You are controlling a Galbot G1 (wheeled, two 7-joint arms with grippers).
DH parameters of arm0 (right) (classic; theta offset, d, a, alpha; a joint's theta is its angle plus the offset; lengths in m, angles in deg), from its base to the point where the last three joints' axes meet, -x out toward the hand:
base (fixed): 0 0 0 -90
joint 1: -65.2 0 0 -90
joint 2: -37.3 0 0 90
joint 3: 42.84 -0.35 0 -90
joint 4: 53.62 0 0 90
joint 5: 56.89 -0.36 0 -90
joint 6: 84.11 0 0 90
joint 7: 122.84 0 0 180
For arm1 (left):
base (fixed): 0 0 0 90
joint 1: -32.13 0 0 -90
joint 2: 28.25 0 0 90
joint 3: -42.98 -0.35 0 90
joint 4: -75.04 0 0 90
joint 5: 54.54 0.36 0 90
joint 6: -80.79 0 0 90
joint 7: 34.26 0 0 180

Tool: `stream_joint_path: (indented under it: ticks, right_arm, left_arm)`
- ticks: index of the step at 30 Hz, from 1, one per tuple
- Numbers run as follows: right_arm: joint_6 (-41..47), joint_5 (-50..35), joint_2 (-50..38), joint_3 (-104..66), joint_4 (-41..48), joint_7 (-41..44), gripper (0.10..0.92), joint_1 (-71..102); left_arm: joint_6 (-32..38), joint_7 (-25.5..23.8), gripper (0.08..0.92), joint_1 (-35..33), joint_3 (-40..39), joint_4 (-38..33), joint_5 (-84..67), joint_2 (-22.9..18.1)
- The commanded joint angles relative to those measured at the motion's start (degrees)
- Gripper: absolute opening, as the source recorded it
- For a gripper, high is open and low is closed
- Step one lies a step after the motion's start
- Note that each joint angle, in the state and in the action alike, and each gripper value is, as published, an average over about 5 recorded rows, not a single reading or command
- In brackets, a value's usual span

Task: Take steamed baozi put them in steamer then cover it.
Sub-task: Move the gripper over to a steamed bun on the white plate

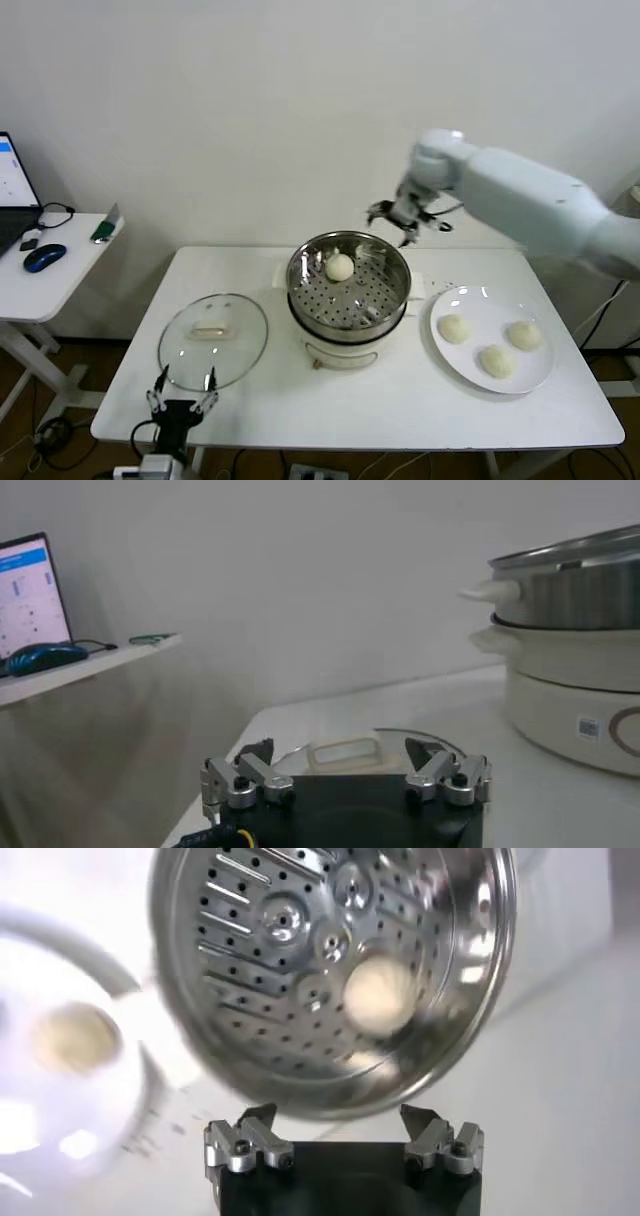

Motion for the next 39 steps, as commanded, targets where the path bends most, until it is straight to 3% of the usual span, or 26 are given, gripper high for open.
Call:
stream_joint_path:
  ticks: [1,10,19,39]
  right_arm:
    - [21.6,-21.7,-14.6,6.0,-2.8,-0.8,0.823,-2.1]
    - [20.4,-16.5,-16.3,3.7,1.8,2.8,0.823,8.2]
    - [16.9,-8.2,-10.3,-6.6,9.5,2.9,0.823,21.2]
    - [13.6,-3.0,0.5,-13.8,20.1,1.8,0.823,28.1]
  left_arm:
    - [0.0,0.0,0.823,0.1,-0.3,0.2,0.1,-0.1]
    - [0.1,0.0,0.823,-0.3,0.1,0.2,0.1,0.1]
    - [0.1,0.1,0.823,-0.7,0.6,-0.4,0.1,0.1]
    - [0.3,0.1,0.823,-1.4,1.1,0.3,0.6,-0.2]
